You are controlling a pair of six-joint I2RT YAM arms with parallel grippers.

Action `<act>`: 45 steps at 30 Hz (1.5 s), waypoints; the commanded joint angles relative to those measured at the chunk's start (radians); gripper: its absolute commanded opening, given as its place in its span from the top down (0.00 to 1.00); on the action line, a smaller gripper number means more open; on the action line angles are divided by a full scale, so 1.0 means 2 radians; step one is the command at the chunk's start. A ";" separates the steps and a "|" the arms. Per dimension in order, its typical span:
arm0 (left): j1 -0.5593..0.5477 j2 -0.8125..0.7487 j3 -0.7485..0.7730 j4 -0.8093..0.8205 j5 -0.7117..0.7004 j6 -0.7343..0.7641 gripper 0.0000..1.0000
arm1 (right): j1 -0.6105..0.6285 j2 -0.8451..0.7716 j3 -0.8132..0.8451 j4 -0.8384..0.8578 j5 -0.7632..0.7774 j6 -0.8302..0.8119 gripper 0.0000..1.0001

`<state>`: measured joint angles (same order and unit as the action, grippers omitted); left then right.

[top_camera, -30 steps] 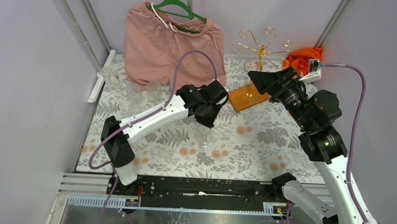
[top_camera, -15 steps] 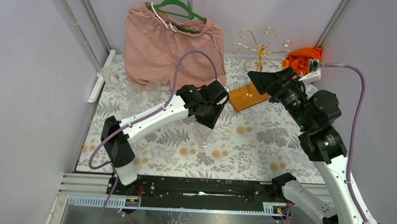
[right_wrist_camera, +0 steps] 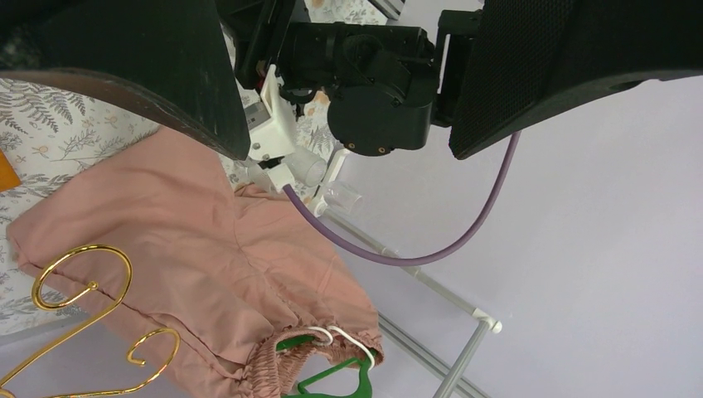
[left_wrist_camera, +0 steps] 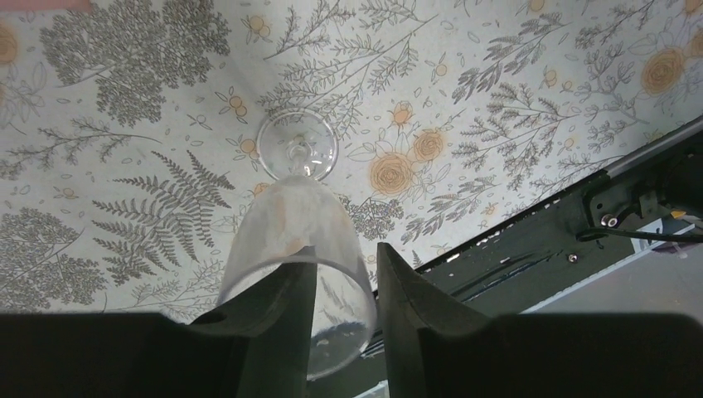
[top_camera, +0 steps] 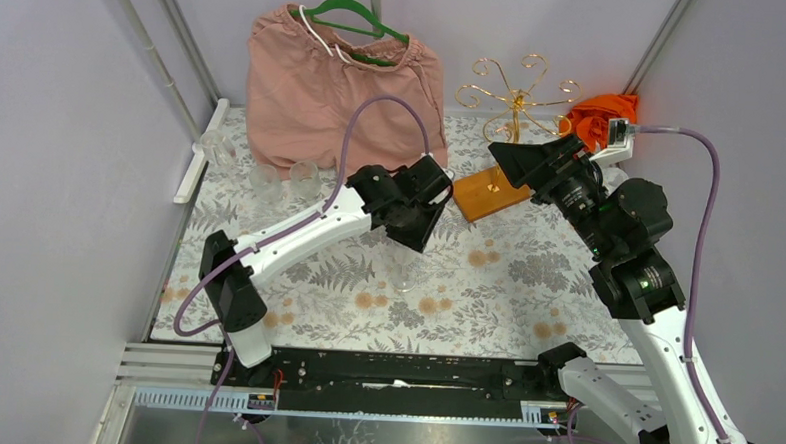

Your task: Take the wine glass off the wine glass rack

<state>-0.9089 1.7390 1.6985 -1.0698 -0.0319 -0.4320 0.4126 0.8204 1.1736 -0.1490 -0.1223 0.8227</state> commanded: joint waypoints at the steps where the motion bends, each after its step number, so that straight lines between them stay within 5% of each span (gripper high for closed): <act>1: -0.004 -0.006 0.041 -0.024 -0.027 0.000 0.59 | 0.002 -0.001 0.000 0.016 -0.005 -0.002 0.00; 16: -0.007 -0.023 0.106 -0.068 -0.067 0.000 0.58 | 0.001 -0.003 0.001 0.027 -0.009 -0.007 0.00; 23: -0.007 -0.060 0.158 -0.064 -0.142 -0.007 0.53 | 0.002 0.000 0.043 -0.055 0.047 -0.073 0.00; 30: -0.007 -0.212 -0.006 0.125 -0.227 -0.004 0.52 | 0.002 -0.015 0.047 -0.104 0.118 -0.130 0.00; 37: -0.007 -0.406 -0.285 0.397 -0.336 0.008 0.51 | 0.002 -0.027 0.015 -0.114 0.167 -0.149 0.00; 45: -0.007 -0.448 -0.343 0.431 -0.376 0.004 0.52 | 0.002 -0.032 -0.028 -0.106 0.179 -0.143 0.00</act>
<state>-0.9173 0.8726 1.0237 -0.3634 -0.6998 -0.4278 0.4126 0.7635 1.1450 -0.3763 0.1894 0.5529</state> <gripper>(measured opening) 0.482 0.994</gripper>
